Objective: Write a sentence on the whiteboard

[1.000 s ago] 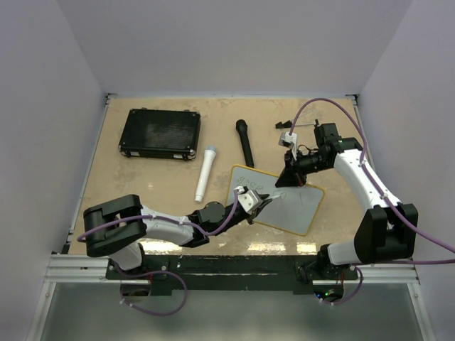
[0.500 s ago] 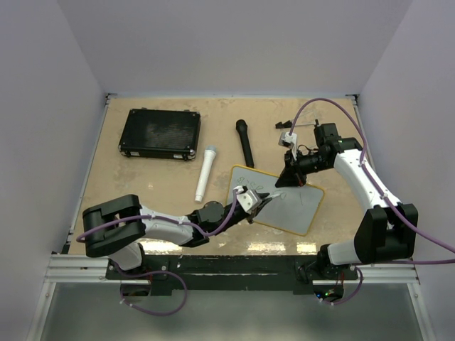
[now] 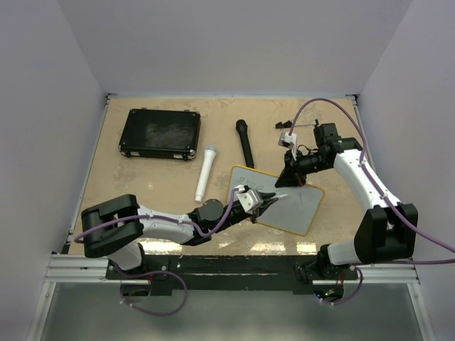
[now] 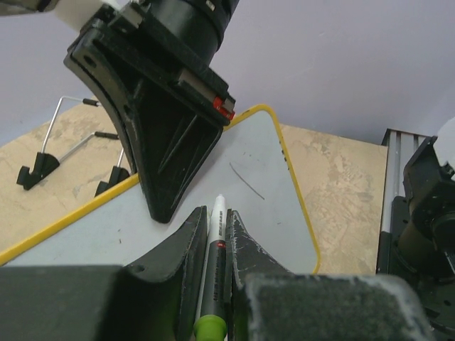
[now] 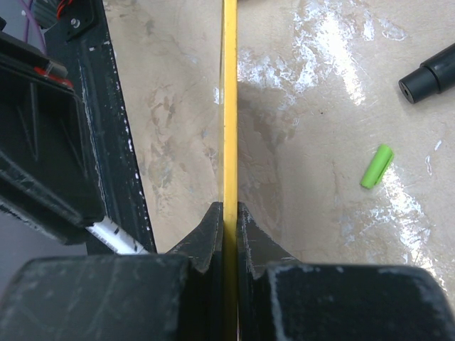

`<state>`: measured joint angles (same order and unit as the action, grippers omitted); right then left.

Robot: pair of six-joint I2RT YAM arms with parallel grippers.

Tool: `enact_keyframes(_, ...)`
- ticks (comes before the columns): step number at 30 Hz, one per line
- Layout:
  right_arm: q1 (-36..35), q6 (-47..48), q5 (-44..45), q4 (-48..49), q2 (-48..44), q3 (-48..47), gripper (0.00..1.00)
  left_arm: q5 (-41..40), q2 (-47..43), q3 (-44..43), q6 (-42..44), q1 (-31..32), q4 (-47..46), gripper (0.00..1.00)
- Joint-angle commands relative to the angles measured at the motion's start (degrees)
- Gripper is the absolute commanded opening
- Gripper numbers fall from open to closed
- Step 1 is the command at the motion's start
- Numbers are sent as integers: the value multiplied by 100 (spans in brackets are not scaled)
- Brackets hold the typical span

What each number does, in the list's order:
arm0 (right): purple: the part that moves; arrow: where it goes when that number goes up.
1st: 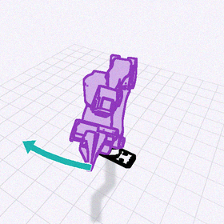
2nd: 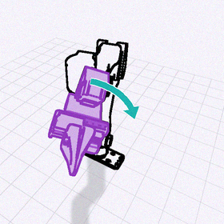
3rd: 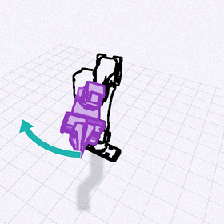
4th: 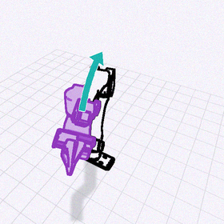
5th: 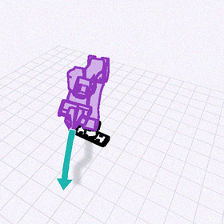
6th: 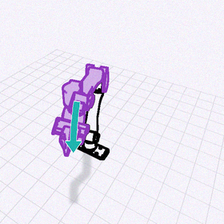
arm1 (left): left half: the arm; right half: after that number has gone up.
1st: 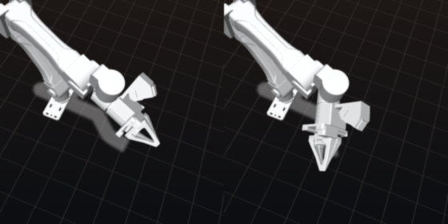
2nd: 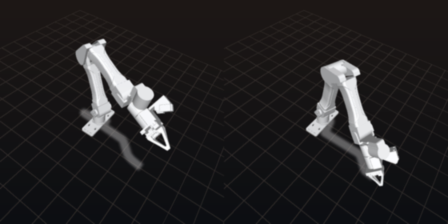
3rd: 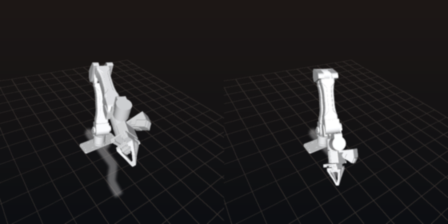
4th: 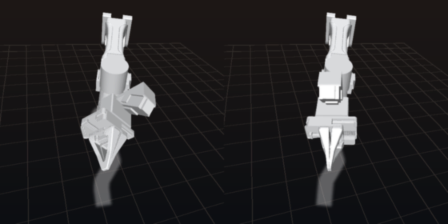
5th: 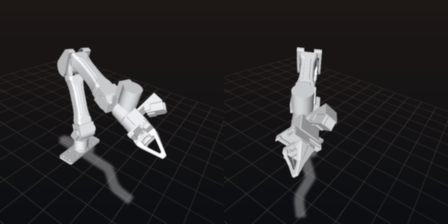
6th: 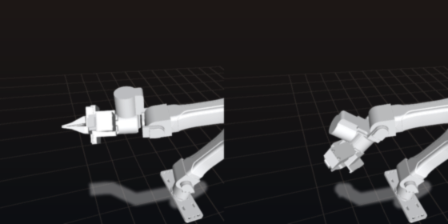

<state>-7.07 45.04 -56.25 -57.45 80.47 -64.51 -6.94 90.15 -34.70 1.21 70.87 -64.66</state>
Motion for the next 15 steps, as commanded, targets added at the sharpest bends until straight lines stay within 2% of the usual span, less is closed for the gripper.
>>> enact_keyframes(1,13,278,-211,129,-136,17,0,71,108,-335,37,32,-389,0)
enact_keyframes(15,13,278,-220,129,-128,9,0,-255,398,-617,63,32,6,0)
